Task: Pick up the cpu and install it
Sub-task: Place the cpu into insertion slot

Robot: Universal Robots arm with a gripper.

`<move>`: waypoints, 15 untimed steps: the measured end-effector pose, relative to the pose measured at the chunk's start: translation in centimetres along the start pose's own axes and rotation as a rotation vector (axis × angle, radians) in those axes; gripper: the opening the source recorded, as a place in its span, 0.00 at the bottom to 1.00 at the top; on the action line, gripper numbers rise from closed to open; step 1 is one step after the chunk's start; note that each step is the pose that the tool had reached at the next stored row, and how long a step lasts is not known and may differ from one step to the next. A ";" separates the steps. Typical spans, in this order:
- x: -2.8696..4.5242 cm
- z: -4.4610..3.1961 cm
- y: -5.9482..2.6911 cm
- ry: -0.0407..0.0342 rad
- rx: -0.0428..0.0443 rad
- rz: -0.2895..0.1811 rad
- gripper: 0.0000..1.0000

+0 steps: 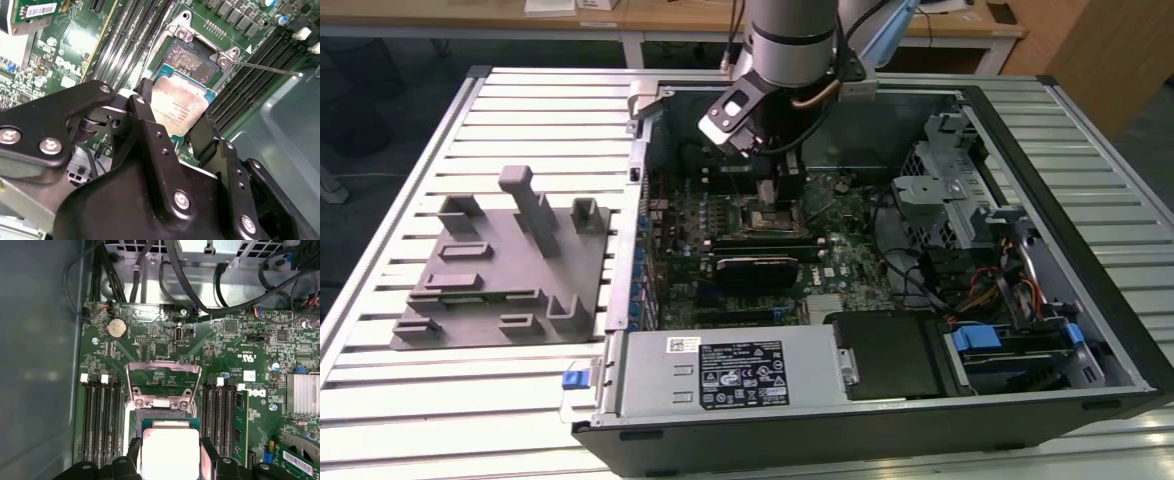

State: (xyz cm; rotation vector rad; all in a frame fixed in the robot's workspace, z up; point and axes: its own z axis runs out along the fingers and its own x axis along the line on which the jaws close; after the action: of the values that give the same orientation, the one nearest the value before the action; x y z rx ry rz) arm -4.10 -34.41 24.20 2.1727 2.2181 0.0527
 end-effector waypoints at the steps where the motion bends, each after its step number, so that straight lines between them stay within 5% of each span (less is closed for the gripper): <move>1: 0.00 0.18 -0.01 -0.0002 -0.0001 0.000 0.54; 15: 0.01 2.13 -0.23 -0.0069 -0.0001 -0.017 0.54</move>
State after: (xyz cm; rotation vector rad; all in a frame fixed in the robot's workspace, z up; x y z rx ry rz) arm -4.22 -34.41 22.06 2.1500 2.2330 0.0448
